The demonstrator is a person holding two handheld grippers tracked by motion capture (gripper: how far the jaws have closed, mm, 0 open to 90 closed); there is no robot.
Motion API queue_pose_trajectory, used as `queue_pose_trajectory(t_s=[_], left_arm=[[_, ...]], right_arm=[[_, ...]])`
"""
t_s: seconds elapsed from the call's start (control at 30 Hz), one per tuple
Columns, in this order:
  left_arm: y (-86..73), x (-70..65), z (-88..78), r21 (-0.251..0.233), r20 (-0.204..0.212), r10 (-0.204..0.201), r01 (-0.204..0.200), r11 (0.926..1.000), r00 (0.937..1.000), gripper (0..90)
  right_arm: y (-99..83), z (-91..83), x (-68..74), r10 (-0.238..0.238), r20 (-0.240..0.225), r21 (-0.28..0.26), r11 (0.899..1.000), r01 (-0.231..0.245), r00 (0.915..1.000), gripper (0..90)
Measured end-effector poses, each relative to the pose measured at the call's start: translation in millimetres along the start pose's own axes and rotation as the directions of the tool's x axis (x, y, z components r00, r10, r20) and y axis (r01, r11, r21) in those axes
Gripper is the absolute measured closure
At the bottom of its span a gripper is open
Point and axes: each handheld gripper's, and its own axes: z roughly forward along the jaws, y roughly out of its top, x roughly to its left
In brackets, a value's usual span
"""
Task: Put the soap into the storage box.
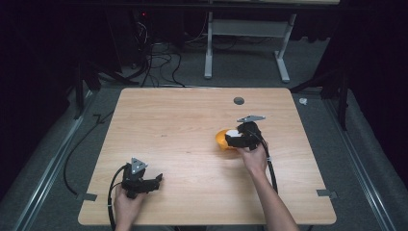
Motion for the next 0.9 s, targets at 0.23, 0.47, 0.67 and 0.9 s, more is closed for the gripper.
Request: queue_pose_trajectory(t_s=[0.23,0.47,0.67,0.9], left_arm=[[0.1,0.1,0.0,0.000,0.000,0.002,-0.002,1.0000,1.0000,14.9],[0.0,0.1,0.0,0.000,0.000,0.002,-0.002,1.0000,1.0000,14.9],[0.1,0.1,0.0,0.000,0.000,0.002,-0.002,1.0000,1.0000,14.9],[0.0,0.1,0.0,0.000,0.000,0.002,-0.002,1.0000,1.0000,14.9]], right_arm=[[0.3,-12.3,-4.0,0.005,0.000,-0.031,1.000,-0.005,1.0000,26.3],[-0.5,-20.2,-7.0,0.005,0.000,-0.054,0.999,-0.005,1.0000,26.4],[-1.4,-25.7,-8.8,0.003,0.002,-0.066,0.998,-0.003,1.0000,26.4],[-2.4,-33.9,-11.5,0.005,0.009,-0.085,0.996,-0.004,1.0000,26.6]])
